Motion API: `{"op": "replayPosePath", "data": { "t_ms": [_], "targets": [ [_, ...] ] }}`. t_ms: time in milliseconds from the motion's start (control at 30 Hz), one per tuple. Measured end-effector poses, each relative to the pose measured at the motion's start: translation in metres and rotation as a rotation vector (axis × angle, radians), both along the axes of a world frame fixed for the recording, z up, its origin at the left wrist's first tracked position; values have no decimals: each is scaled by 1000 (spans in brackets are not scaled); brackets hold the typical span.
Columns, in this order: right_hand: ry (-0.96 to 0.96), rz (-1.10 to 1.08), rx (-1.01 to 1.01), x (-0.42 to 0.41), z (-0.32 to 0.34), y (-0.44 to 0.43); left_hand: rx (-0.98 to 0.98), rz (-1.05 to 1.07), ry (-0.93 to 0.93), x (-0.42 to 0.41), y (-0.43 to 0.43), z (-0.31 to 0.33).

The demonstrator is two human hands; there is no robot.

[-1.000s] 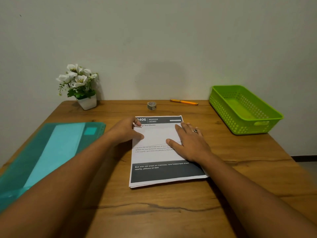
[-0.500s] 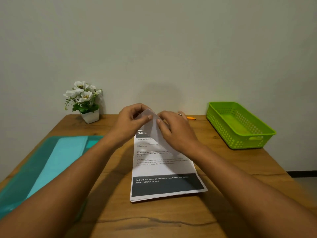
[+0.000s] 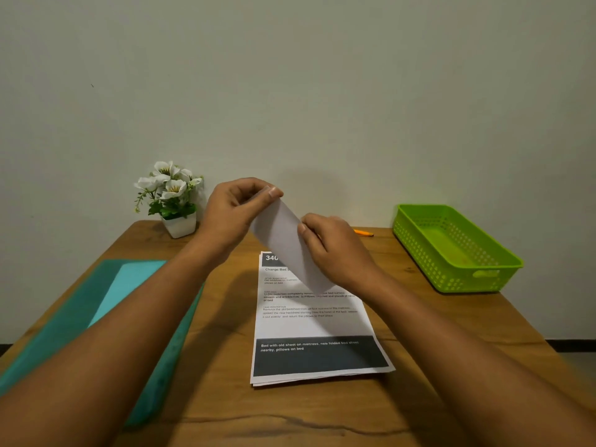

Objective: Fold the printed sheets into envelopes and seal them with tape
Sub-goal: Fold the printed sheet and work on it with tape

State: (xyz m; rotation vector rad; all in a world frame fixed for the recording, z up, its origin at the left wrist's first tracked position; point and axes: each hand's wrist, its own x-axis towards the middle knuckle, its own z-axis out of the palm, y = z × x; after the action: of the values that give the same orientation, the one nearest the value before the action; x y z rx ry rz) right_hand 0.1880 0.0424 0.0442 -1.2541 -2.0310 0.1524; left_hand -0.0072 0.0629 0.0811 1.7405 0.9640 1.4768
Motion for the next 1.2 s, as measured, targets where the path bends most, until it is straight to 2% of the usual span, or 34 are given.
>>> {"op": "replayPosePath", "data": {
  "t_ms": [200,367,467,567,667,767,833,900,967,1033,1100,1200],
  "targets": [
    [-60,-24,-99,41,-33,-2,-80,105,-105,-23,5,-10],
    [139,-80,-182,63,-38,1,-183,165,-139,-34,5,-33],
    [307,-120,-102,68,-22,3,-159,291,108,-38,10,-45],
    [354,-122,-18,62,1,3,-8,386,357,-27,7,-37],
    [347,-59,58,44,21,0,173,226,485,1,0,-14],
    [259,0,129,27,32,-2,247,155,554,24,-4,1],
    [206,15,170,23,36,-3,241,159,503,29,-3,5],
    [234,-1,163,25,37,-3,209,152,438,28,0,3],
    [357,-30,106,29,32,-1,137,115,327,24,1,-2],
    [570,-21,-3,32,27,2,53,80,176,22,0,-5],
    [739,20,-93,31,22,3,10,64,102,20,-2,-8],
    [775,25,-134,28,20,4,-8,40,89,18,-3,-13]
  ]
}}
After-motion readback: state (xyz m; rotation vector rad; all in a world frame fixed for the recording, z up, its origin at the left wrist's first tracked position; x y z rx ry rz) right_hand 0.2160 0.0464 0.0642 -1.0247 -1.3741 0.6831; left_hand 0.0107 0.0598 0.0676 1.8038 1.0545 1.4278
